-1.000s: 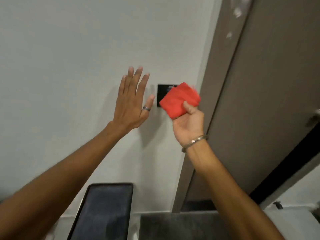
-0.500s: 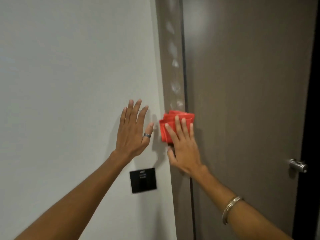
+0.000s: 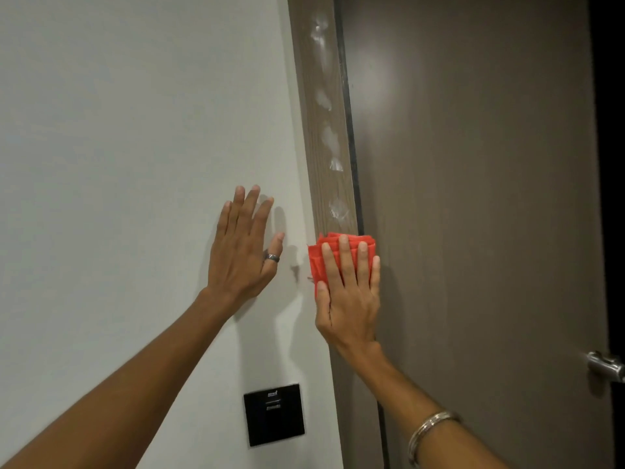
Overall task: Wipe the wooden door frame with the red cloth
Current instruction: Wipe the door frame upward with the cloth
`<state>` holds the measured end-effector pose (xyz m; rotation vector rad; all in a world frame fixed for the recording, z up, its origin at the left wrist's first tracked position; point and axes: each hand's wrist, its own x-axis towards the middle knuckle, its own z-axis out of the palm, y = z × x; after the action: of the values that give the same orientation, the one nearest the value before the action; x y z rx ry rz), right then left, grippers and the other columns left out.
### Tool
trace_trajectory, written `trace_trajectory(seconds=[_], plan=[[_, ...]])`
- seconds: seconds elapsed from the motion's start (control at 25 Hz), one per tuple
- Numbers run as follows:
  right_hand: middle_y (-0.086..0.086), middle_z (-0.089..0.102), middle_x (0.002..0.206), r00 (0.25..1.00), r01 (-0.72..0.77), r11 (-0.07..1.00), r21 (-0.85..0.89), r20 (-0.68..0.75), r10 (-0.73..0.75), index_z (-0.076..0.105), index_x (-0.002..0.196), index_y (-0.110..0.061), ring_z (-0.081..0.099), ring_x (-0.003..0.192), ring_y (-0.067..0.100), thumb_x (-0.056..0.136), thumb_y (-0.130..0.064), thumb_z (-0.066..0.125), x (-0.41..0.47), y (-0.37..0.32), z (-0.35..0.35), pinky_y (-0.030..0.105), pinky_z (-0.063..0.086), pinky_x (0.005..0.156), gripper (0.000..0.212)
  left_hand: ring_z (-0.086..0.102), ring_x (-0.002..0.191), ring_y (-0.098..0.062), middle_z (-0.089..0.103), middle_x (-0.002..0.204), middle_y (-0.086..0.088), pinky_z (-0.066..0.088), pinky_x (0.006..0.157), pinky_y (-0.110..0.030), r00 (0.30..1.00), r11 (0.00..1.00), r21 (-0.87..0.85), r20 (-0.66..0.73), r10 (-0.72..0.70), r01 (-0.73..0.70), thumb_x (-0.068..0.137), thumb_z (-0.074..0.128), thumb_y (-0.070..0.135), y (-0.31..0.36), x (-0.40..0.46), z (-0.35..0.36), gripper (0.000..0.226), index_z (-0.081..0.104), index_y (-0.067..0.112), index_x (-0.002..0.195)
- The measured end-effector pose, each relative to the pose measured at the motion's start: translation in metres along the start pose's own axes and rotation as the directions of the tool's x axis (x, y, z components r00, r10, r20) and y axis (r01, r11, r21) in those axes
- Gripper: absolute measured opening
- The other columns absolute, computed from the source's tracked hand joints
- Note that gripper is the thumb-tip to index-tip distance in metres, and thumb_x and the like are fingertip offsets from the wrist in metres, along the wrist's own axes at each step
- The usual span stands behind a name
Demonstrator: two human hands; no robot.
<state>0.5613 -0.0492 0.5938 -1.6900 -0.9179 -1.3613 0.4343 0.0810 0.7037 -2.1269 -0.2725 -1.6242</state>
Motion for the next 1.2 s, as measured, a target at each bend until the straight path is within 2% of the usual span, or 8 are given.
trace_trajectory(seconds=[0.2,0.28,0.4,0.68,0.8,0.96,1.08,1.2], plan=[[0.005,0.022,0.171,0.983,0.182,0.981,0.059,0.007,-0.183,0.032,0.160,-0.022,0.011,0.161,0.031,0.100,-0.040,0.045,0.021,0.024,-0.008,0.062,0.017,0.127,0.064,0.005,0.161,-0.030,0.014,0.173,-0.012,0.003,0.131,-0.045,0.999,0.996,0.082,-0.015,-0.030,0.031,0.104,0.040,0.042,-0.003,0.030,0.013,0.067,0.023,0.014,0.163],[0.005,0.022,0.171,0.990,0.139,0.986,0.093,-0.034,-0.137,0.031,0.160,-0.022,0.009,0.161,0.031,0.101,-0.040,0.046,0.072,0.022,-0.015,0.060,0.014,0.128,0.064,0.002,0.161,-0.029,0.009,0.174,-0.010,0.002,0.131,-0.046,0.997,0.990,0.122,-0.034,-0.065,0.068,0.105,0.037,0.044,-0.004,0.039,0.015,0.068,0.018,0.016,0.164],[0.005,0.018,0.172,0.993,0.118,0.993,0.001,-0.025,-0.118,0.026,0.162,-0.022,0.007,0.161,0.030,0.104,-0.048,0.040,0.127,0.005,-0.018,0.057,0.008,0.130,0.064,0.000,0.161,-0.029,0.006,0.174,-0.009,0.002,0.131,-0.047,0.996,0.987,0.139,-0.041,-0.076,0.081,0.105,0.032,0.048,-0.003,0.049,0.019,0.069,0.015,0.019,0.165],[0.002,0.017,0.172,0.991,0.120,0.993,-0.024,0.059,-0.118,0.030,0.160,-0.024,0.008,0.161,0.030,0.105,-0.047,0.038,-0.018,0.014,-0.011,0.064,0.024,0.123,0.060,0.001,0.161,-0.030,0.007,0.174,-0.011,0.007,0.131,-0.051,0.997,0.989,0.130,-0.034,-0.067,0.071,0.105,0.033,0.044,-0.009,0.041,0.018,0.068,0.015,0.019,0.165],[0.004,0.014,0.173,0.990,0.143,0.989,0.021,0.009,-0.143,0.025,0.162,-0.025,0.001,0.161,0.029,0.105,-0.045,0.038,0.084,0.005,-0.020,0.060,0.014,0.128,0.062,-0.002,0.161,-0.030,0.003,0.174,-0.010,0.004,0.131,-0.052,0.999,0.989,0.146,-0.026,-0.025,0.029,0.104,0.029,0.049,-0.008,0.068,0.018,0.070,0.011,0.020,0.165],[0.005,0.012,0.173,0.989,0.144,0.989,-0.007,0.010,-0.144,0.020,0.163,-0.024,0.001,0.161,0.031,0.106,-0.046,0.035,0.175,-0.001,-0.028,0.059,0.008,0.129,0.063,-0.004,0.161,-0.030,-0.001,0.175,-0.010,0.003,0.131,-0.052,0.994,0.983,0.148,-0.046,-0.103,0.109,0.104,0.023,0.054,-0.008,0.103,0.017,0.072,0.005,0.021,0.165],[0.004,0.007,0.174,0.994,0.111,0.994,-0.011,0.017,-0.111,0.017,0.163,-0.024,-0.002,0.161,0.030,0.107,-0.044,0.036,0.107,0.005,-0.021,0.058,0.008,0.130,0.063,-0.002,0.161,-0.032,0.000,0.175,-0.011,0.003,0.131,-0.053,0.994,0.983,0.153,-0.058,-0.096,0.104,0.105,0.025,0.051,-0.007,0.100,0.017,0.071,0.005,0.020,0.165],[0.000,0.010,0.174,0.992,0.100,0.995,-0.026,0.073,-0.098,0.019,0.163,-0.027,0.003,0.161,0.029,0.104,-0.048,0.041,0.006,0.012,-0.008,0.060,0.017,0.126,0.065,-0.004,0.161,-0.031,-0.001,0.175,-0.010,0.003,0.130,-0.053,0.994,0.983,0.149,-0.054,-0.096,0.103,0.105,0.026,0.048,-0.012,0.094,0.016,0.071,0.004,0.019,0.165]])
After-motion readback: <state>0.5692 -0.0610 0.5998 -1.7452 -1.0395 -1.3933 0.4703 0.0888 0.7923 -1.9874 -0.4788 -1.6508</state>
